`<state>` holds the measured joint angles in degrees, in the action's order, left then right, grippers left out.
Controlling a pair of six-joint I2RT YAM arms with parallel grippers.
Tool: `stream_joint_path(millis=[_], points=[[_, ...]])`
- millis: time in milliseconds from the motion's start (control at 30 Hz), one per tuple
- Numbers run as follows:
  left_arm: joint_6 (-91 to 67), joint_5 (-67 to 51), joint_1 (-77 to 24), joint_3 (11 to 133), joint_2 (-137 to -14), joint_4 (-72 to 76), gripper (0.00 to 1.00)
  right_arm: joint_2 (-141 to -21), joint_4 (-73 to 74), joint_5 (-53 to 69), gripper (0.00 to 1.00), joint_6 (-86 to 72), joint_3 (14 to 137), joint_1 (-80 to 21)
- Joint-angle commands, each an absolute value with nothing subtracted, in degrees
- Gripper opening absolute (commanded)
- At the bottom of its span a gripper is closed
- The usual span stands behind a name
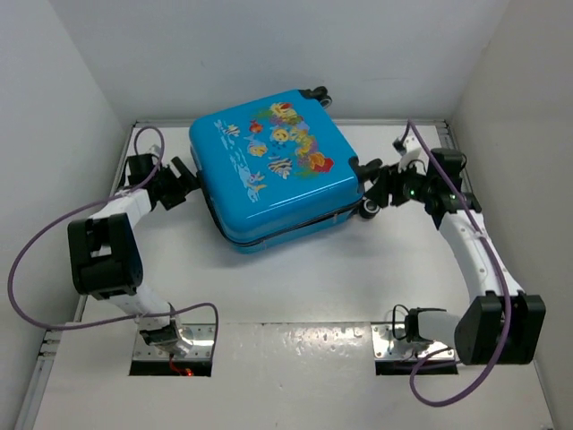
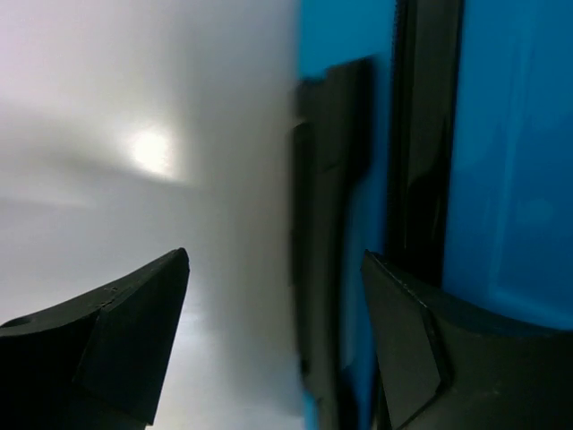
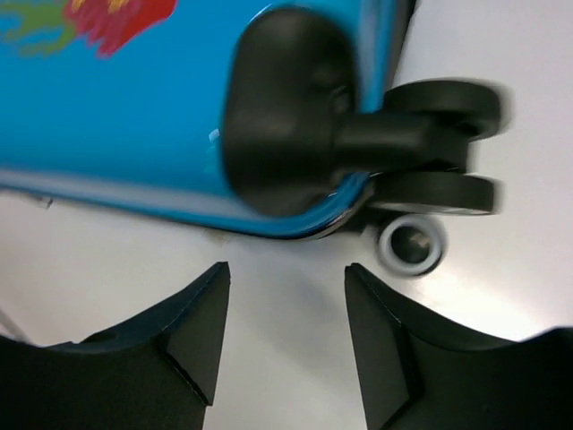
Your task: Pack the luggage
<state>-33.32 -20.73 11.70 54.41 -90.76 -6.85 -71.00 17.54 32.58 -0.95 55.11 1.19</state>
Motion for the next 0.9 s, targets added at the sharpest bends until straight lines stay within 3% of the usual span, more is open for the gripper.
stream_joint_path(millis=[0, 233, 400, 600, 867], points=[[-35.42, -27.68, 8.36, 61.42, -93.6, 0.7, 0.83, -66.02, 22.68, 39.9, 0.55, 0.8, 51.08, 0.44], [-31.9, -27.16, 9.49, 63.02, -96.06, -5.88, 0.82, -62.41, 20.15, 39.46, 0.52, 0.44, 44.04, -5.44], [-29.36, -25.84, 10.02, 59.25, -93.0, -8.96, 0.74, -60.65, 15.12, 35.96, 0.46, -5.78, 40.09, -7.3], [-29.26, -23.55, 10.02, 55.63, -89.91, -8.96, 0.73, -52.67, 3.1, 26.48, 0.42, -14.22, 29.11, -9.48], [-33.4, -24.26, 7.3, 56.77, -95.62, -5.63, 0.72, -54.31, -10.62, 18.65, 0.41, -18.54, 21.28, -14.85]])
